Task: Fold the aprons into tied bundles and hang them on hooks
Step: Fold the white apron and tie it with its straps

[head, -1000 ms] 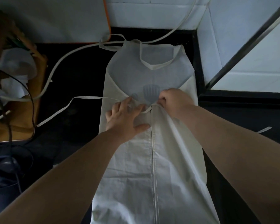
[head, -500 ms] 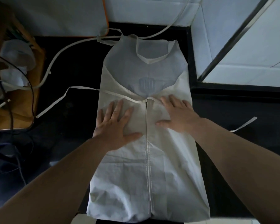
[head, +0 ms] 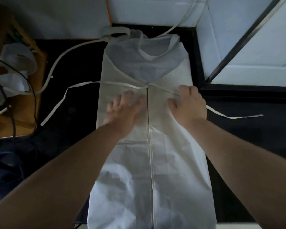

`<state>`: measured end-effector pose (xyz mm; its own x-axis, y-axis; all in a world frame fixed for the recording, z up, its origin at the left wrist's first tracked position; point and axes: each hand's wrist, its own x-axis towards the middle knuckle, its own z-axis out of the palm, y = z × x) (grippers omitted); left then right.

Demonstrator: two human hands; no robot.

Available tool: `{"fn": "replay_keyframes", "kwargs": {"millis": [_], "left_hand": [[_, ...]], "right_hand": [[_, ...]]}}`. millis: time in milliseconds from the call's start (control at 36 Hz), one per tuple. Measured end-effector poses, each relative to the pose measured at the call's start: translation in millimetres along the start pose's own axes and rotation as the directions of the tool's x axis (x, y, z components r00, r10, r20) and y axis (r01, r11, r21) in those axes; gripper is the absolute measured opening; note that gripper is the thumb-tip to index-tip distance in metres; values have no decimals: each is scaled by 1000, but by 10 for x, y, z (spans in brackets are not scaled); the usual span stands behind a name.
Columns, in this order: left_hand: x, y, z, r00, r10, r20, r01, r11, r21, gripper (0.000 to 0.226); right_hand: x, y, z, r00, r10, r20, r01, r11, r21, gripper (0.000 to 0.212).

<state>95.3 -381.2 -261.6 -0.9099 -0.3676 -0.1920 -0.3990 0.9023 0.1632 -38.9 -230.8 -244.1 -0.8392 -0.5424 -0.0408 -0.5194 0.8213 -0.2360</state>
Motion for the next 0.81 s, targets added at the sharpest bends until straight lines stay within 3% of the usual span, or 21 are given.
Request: {"fn": "replay_keyframes", "kwargs": {"millis": [83, 139, 250, 389, 472, 528, 694, 806], "left_hand": [[-206, 66, 116, 994, 104, 38, -94, 974, -206, 58], [-309, 153, 127, 993, 105, 52, -91, 970, -225, 47], [-439, 288, 168, 956, 129, 262, -129, 992, -17, 65], [-499, 308, 185, 963, 76, 257, -97, 993, 69, 71], [-718, 387, 142, 993, 25, 112, -27, 999, 20, 64], [-915, 387, 123, 997, -18, 71, 24, 996, -86, 61], [-1494, 266, 231, 989, -140, 43, 144, 979, -141, 49], [-1839, 212, 411, 963, -210, 168, 226, 971, -81, 66]], "right_hand": [[-334, 120, -38, 994, 78, 82, -84, 994, 69, 45], [-546, 230, -54, 990, 31, 140, -42, 997, 72, 45], [-908, 414, -38, 971, -35, 236, 84, 976, -199, 35], [-1200, 483, -58, 966, 89, 241, 2, 936, -352, 45], [-1404, 379, -29, 969, -61, 238, 110, 973, -201, 32], [-1528, 311, -12, 952, -135, 273, 157, 986, -59, 39], [-1819, 330, 20, 910, -159, 383, 198, 978, -65, 50], [-1946, 332, 107, 842, -120, 527, 200, 975, -98, 72]]}}
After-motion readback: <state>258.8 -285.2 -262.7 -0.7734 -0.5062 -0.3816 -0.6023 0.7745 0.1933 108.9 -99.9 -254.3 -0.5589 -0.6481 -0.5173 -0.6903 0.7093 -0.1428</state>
